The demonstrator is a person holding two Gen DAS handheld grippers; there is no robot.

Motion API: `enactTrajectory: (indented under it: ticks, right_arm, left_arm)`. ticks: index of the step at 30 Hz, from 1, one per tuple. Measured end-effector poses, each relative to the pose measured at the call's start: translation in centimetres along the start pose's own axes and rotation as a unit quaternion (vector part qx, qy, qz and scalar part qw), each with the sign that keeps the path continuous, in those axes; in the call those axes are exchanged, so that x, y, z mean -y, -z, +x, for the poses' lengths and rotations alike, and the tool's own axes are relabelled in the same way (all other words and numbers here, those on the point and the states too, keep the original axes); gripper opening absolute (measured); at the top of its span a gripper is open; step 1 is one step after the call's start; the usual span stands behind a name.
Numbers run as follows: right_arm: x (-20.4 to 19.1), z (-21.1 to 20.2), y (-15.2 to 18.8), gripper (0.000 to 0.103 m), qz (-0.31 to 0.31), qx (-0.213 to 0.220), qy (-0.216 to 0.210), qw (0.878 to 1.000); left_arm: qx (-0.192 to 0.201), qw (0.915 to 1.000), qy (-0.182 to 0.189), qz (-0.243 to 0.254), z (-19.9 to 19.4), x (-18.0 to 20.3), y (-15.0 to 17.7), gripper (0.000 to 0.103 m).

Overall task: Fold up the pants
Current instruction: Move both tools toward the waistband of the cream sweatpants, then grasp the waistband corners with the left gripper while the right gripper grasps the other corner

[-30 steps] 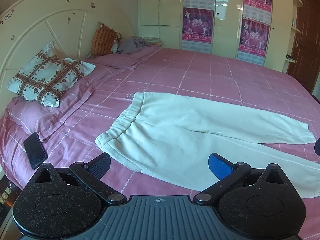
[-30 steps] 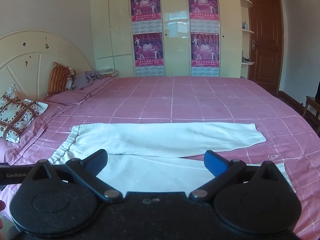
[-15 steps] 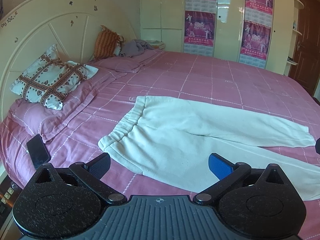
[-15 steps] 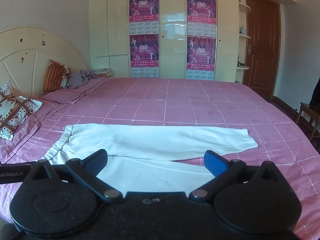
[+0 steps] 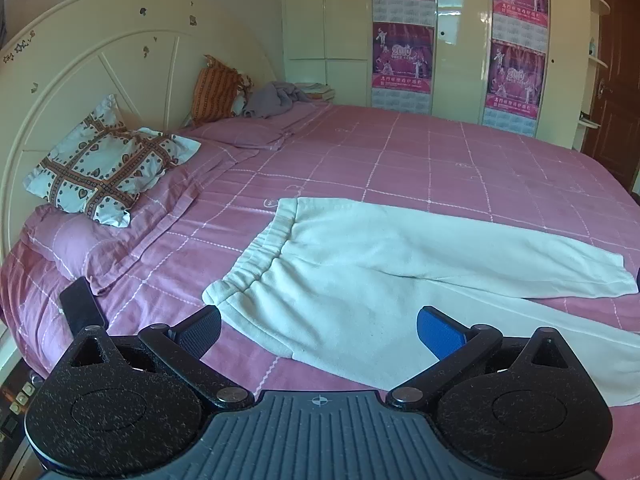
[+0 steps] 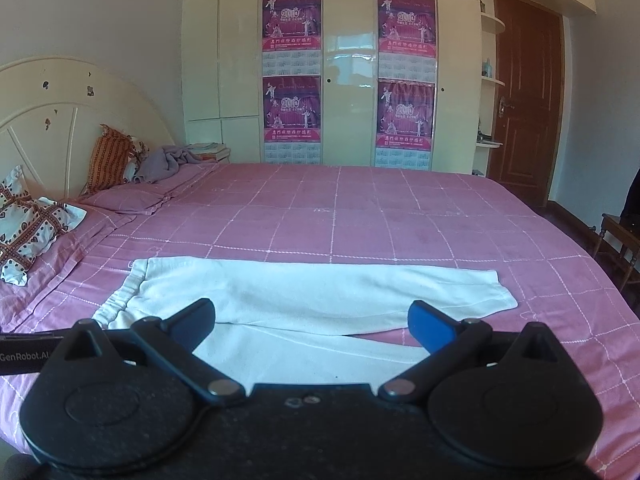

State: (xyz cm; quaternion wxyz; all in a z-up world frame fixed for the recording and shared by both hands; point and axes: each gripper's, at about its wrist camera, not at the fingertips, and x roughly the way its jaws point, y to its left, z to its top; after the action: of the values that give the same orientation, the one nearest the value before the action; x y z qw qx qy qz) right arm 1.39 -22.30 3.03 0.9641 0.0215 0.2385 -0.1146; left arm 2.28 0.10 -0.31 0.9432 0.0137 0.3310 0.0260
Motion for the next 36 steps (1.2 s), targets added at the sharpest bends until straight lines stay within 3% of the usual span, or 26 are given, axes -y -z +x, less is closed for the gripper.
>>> enactTrajectory:
  ticks: [18, 36]
  right_arm:
    - [-1.4, 4.4, -1.7, 0.103, -0.004, -0.016, -0.013, 1.0]
    - [-4.5, 14.5, -2.8, 0.103, -0.023, -0.046, -0.037, 0.998]
  left_arm:
    - [-0.021, 0.9995, -0.021, 0.006, 4.7, -0.4, -2.9, 0.103]
    - [-0.04, 0.9987, -0.031, -0.006, 17.0, -1.9, -7.4, 0.103]
